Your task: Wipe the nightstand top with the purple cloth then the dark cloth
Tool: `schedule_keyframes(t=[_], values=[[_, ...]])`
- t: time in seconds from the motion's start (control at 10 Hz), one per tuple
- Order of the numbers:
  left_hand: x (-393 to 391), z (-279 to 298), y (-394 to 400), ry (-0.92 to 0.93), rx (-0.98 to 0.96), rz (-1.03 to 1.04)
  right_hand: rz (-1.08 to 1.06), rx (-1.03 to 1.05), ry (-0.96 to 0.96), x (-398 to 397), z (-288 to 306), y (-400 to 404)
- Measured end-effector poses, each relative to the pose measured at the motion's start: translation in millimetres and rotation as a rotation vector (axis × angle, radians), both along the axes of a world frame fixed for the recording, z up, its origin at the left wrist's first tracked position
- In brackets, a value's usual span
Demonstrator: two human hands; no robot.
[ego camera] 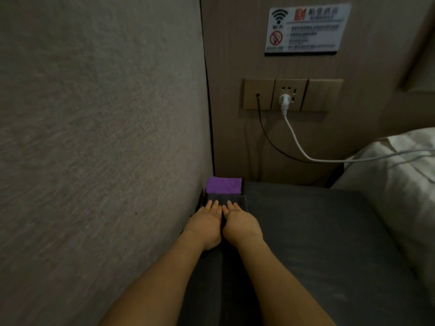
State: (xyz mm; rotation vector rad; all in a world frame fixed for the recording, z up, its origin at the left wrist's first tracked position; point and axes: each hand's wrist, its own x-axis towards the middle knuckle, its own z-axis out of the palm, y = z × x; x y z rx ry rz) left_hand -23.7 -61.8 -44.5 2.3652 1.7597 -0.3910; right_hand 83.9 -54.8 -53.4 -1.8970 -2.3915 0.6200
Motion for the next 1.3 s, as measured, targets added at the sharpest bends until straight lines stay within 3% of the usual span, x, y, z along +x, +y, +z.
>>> schedule_keyframes(t=[0.8,1.0,1.1,1.3], values=[[2,-1,-1,0.005,-0.003,0.022,0.065,0.072,-0.022,7,0,-13],[8,17,4,-0.083,-0.053,0.101,0.054,0.033,-0.071,19,8,-19],[12,31,6,-0.242,-0.055,0.223,-0.061,-0.002,0.045,13,15,-29],[31,49,-13,-0.612,0.110,0.394,-0.433,0.026,0.468,35,48,-44]])
